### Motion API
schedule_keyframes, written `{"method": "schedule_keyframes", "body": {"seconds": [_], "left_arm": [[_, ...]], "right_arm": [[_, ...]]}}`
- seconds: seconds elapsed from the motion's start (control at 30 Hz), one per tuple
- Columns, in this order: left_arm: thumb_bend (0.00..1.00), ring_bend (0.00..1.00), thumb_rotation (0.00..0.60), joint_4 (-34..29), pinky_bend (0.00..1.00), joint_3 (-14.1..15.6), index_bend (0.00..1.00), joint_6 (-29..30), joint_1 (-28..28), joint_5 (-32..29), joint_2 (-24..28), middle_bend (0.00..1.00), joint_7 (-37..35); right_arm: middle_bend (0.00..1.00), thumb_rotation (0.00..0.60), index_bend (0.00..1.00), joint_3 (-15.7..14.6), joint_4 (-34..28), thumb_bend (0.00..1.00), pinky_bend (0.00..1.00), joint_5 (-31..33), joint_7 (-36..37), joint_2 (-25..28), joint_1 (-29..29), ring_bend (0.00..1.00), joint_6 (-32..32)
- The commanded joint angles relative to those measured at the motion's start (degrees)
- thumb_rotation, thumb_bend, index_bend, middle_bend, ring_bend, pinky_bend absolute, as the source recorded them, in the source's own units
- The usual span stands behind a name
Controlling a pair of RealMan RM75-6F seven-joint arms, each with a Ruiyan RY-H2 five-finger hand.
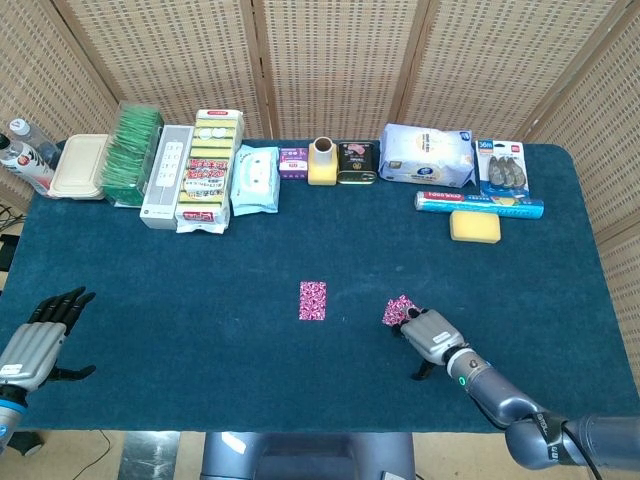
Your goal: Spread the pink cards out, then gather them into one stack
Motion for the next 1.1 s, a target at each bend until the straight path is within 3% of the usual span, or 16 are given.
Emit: {"method": "schedule_keyframes", "body": {"seconds": [0.03, 0.3, 0.57, 0.7, 1.1], "left_arm": [[0.03, 0.00, 0.600, -0.01, 0.03, -0.02, 0.00, 0.00, 0.00, -0.06, 0.01, 0.00, -0.01], [0.03, 0.00, 0.600, 0.05, 0.04, -0.03, 0.00, -0.11, -0.05, -0.11, 0.10, 0.00, -0.18], [0.03, 0.00, 0.600, 0.01, 0.04, -0.01, 0.00, 0.02, 0.02, -0.07, 0.07, 0.00, -0.20], [0.03, 0.00, 0.600, 0.01, 0.04, 0.04, 0.00, -0.05, -0.02, -0.05, -0.05, 0.00, 0.09], [0.03, 0.00, 0.600, -0.05, 0.03, 0.10, 0.00, -0.39, -0.19, -0.20, -0.30, 0.00, 0.77]], "right_arm": [[0.31, 0.480, 0.26, -0.21, 0.34, 0.21, 0.23, -0.01, -0.41, 0.26, -0.01, 0.10, 0.05], [0.32, 0.449, 0.27, 0.86, -0.95, 0.21, 0.24, -0.24, 1.91, 1.28, -0.47, 0.12, -0.49], [0.31, 0.422, 0.26, 4.34, -3.04, 0.21, 0.25, -2.72, 6.05, 1.09, -1.77, 0.13, 1.58], [0.30, 0.418, 0.26, 6.16, -2.54, 0.23, 0.25, -2.15, 5.00, -0.96, -1.85, 0.13, 4.42], [0.28, 0.429, 0.24, 10.79, 0.10, 0.24, 0.16, 2.61, 6.99, -7.68, 0.92, 0.11, 1.85]]}}
